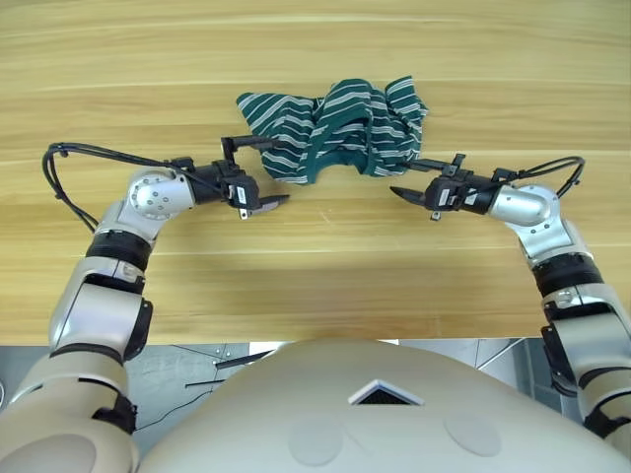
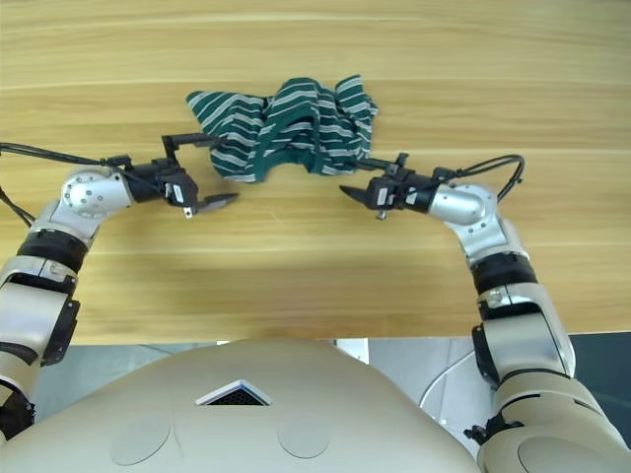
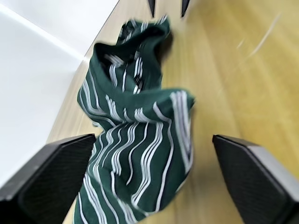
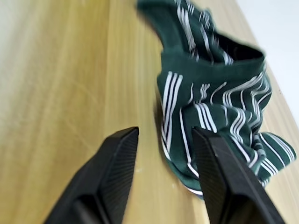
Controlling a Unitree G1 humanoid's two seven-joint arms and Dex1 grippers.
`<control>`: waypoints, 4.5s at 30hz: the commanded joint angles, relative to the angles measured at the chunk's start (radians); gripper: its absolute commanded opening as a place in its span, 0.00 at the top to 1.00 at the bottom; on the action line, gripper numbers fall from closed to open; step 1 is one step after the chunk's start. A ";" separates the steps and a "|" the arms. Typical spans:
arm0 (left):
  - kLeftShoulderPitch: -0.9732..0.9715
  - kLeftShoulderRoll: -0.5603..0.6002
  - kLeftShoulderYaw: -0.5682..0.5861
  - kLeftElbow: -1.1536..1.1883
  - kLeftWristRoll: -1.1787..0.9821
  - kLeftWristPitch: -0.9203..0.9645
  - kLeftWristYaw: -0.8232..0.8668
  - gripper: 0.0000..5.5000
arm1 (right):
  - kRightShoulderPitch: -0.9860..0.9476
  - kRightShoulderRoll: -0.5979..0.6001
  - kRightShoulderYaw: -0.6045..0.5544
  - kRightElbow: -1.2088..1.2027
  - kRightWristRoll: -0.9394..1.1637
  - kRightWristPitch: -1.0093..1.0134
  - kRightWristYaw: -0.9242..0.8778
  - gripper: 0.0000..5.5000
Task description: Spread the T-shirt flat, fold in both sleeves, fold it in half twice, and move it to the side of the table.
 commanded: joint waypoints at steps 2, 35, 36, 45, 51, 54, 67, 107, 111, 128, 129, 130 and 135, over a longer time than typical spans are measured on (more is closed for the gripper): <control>-0.012 0.009 -0.039 0.047 0.100 0.022 0.057 0.29 | -0.046 0.020 0.030 0.070 -0.085 0.027 -0.066 0.62; -0.052 -0.002 -0.042 0.093 -0.005 -0.069 0.071 1.00 | -0.053 -0.045 -0.003 0.032 0.064 -0.049 -0.035 1.00; -0.059 0.011 -0.029 0.071 -0.070 -0.091 0.041 1.00 | -0.053 -0.067 -0.025 -0.004 0.114 -0.060 -0.012 1.00; -0.209 0.181 0.143 -0.359 -0.757 -0.008 -0.260 1.00 | -0.195 -0.267 -0.283 -0.329 0.564 0.042 0.162 1.00; 0.257 0.462 0.282 -0.997 -1.199 0.078 -0.626 1.00 | 0.217 -0.393 -0.449 -0.759 1.026 0.019 0.548 1.00; 0.430 0.483 0.417 -1.134 -1.366 0.141 -0.791 1.00 | 0.344 -0.397 -0.493 -0.855 1.121 0.074 0.681 1.00; -1.331 0.171 0.014 0.391 -0.207 0.827 0.467 1.00 | -1.482 -0.147 -0.040 0.601 0.012 0.756 -0.736 1.00; 0.244 0.311 0.075 -0.125 -0.293 -0.048 -0.356 0.95 | 0.052 -0.245 0.093 -0.012 0.150 -0.097 0.322 1.00; 0.352 0.353 0.074 -0.282 -0.299 0.012 -0.361 0.84 | 0.137 -0.277 0.113 -0.097 0.157 -0.084 0.364 1.00; 0.438 0.359 0.103 -0.622 -0.652 0.189 -0.476 0.35 | 0.365 -0.385 0.059 -0.473 0.311 0.043 0.384 0.88; 0.437 0.359 0.112 -0.631 -0.681 0.197 -0.495 0.34 | 0.368 -0.385 0.051 -0.475 0.309 0.039 0.381 0.87; 0.435 0.359 0.120 -0.633 -0.697 0.201 -0.510 0.30 | 0.374 -0.391 0.038 -0.487 0.311 0.024 0.377 0.83; 0.426 0.408 0.217 -0.641 -0.804 0.205 -0.608 0.18 | 0.446 -0.513 -0.098 -0.650 0.533 -0.060 0.411 0.79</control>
